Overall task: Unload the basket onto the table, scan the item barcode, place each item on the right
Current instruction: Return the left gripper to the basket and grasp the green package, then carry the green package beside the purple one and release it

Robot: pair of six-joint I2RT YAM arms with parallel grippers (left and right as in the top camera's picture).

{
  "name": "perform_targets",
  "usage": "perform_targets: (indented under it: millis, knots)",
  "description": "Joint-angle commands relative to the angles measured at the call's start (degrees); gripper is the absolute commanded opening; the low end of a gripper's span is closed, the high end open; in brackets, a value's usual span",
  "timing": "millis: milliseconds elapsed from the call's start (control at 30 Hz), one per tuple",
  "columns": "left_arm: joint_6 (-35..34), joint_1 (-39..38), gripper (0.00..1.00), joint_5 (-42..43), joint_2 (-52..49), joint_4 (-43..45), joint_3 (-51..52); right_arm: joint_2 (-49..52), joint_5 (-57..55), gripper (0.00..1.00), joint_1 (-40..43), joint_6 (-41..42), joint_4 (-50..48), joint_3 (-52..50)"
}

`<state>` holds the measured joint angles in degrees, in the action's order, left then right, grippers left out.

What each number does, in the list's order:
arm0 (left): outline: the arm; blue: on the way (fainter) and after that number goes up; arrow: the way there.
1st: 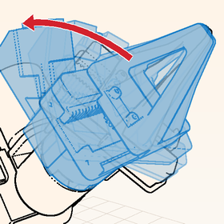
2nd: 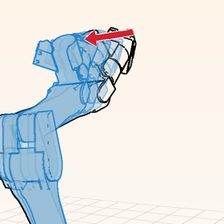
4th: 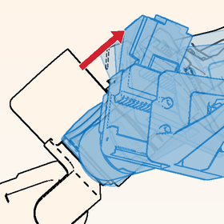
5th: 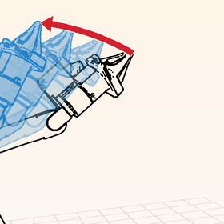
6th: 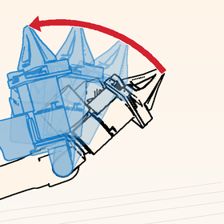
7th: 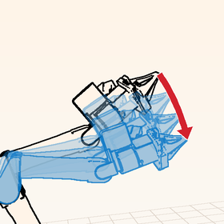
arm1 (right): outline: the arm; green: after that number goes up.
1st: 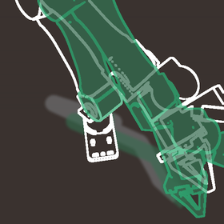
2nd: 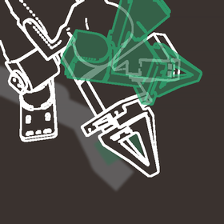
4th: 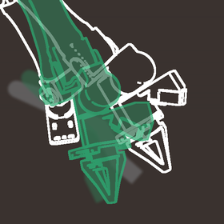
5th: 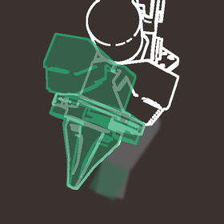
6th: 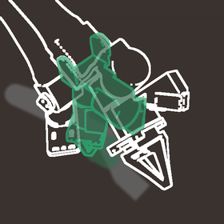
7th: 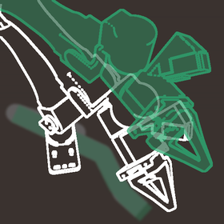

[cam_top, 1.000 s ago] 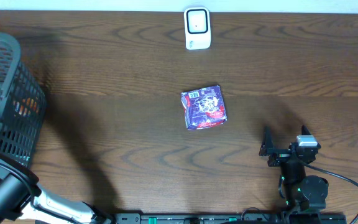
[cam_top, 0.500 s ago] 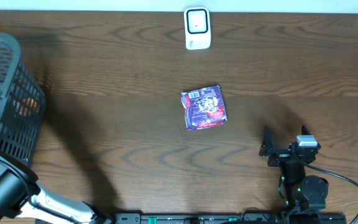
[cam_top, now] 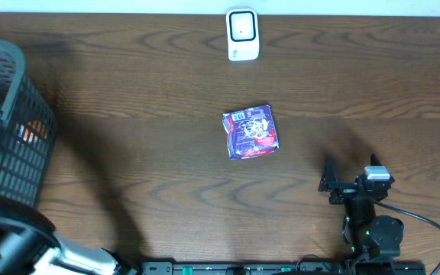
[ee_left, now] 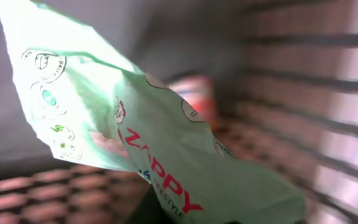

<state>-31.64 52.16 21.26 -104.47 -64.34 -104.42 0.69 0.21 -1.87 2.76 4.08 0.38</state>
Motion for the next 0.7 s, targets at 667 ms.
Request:
perform_targets:
  millis: [667]
  knots:
    - [14.5,-63.0,0.07,0.3,11.1,7.8,-5.2,-0.2,-0.1,0.99,-0.3,0.6,0.2,-0.1]
